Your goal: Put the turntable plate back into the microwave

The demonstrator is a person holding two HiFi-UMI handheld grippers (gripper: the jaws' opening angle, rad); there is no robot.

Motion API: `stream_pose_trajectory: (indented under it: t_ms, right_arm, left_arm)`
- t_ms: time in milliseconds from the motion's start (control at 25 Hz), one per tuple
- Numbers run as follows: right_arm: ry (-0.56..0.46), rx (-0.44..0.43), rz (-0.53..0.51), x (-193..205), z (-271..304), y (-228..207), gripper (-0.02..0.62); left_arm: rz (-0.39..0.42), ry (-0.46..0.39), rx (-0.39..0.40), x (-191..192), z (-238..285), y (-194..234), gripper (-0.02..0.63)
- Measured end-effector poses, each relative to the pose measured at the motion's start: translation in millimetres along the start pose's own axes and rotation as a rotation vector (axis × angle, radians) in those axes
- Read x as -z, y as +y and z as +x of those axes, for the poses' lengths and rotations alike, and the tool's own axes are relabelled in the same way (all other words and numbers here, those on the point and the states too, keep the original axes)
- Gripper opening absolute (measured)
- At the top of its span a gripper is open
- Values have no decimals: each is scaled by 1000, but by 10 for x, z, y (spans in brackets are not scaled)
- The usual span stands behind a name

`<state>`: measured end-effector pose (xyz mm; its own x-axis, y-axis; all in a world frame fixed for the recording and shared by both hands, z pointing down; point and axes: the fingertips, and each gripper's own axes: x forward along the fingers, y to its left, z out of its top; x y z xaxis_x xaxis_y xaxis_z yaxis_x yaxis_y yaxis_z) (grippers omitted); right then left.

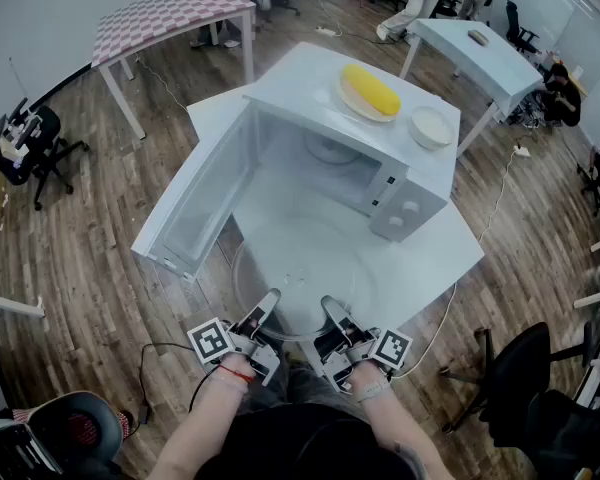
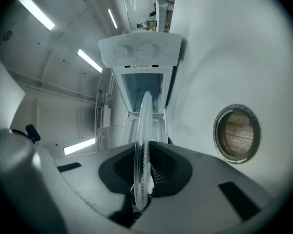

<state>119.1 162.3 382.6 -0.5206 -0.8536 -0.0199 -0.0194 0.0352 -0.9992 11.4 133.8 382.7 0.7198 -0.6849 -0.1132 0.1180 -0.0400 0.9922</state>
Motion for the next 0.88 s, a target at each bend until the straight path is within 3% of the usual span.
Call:
stream_pose_trajectory:
  t_ms: [880]
  right_arm:
    - [-74, 6, 10, -439, 491, -187, 40]
  left_arm:
    - [-15, 47, 0, -445, 578, 171, 34]
